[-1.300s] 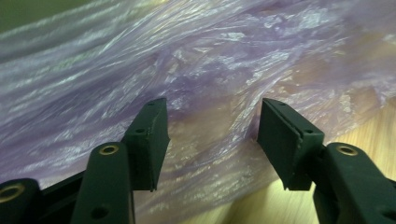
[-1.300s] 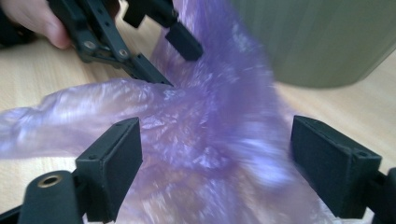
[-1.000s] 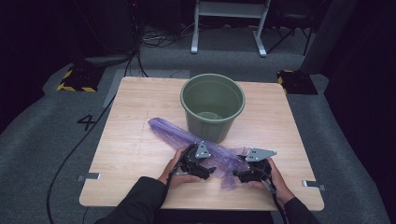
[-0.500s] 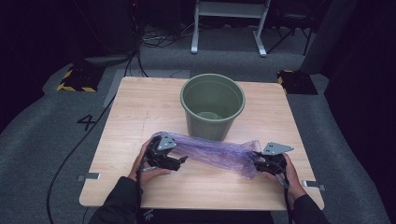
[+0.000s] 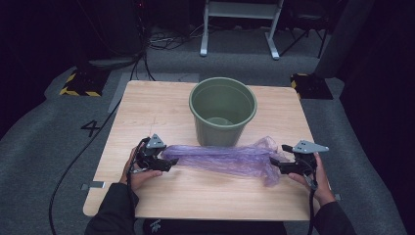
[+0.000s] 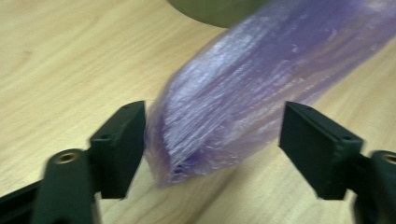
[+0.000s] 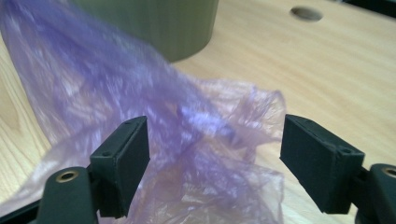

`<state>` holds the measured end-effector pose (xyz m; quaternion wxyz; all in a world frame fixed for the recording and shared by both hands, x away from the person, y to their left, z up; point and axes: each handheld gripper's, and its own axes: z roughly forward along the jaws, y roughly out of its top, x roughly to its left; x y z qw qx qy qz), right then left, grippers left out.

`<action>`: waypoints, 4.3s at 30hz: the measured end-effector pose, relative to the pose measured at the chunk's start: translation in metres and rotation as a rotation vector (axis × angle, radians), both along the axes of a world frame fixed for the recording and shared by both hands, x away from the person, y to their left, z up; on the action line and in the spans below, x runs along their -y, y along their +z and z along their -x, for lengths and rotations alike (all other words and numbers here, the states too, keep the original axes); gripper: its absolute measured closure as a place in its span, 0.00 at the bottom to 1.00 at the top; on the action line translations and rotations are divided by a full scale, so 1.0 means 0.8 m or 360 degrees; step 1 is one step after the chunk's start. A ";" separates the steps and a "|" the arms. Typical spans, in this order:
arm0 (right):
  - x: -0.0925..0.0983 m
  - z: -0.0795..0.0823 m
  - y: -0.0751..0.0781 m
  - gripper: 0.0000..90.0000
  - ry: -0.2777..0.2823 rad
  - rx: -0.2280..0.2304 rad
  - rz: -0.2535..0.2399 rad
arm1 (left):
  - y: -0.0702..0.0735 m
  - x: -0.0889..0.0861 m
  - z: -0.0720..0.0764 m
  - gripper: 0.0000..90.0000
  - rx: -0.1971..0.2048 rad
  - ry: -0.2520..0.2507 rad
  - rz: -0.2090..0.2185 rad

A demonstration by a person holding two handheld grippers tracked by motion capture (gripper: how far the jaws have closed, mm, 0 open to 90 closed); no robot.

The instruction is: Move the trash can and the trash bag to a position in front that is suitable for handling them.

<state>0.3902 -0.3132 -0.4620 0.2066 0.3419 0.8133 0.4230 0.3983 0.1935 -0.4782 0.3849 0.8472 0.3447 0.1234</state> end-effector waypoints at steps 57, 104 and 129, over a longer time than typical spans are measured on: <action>-0.021 -0.050 -0.038 0.82 -0.0309 -0.0009 0.0095 | -0.013 0.056 0.024 0.42 -0.0095 -0.0305 0.0038; -0.095 -0.068 -0.050 0.30 -0.0340 -0.0221 0.0069 | -0.005 0.056 0.040 0.18 0.0047 -0.0174 -0.0014; -0.074 -0.050 -0.042 1.00 -0.0106 -0.0108 -0.0025 | -0.027 0.008 0.025 0.17 -0.0054 0.0028 -0.0083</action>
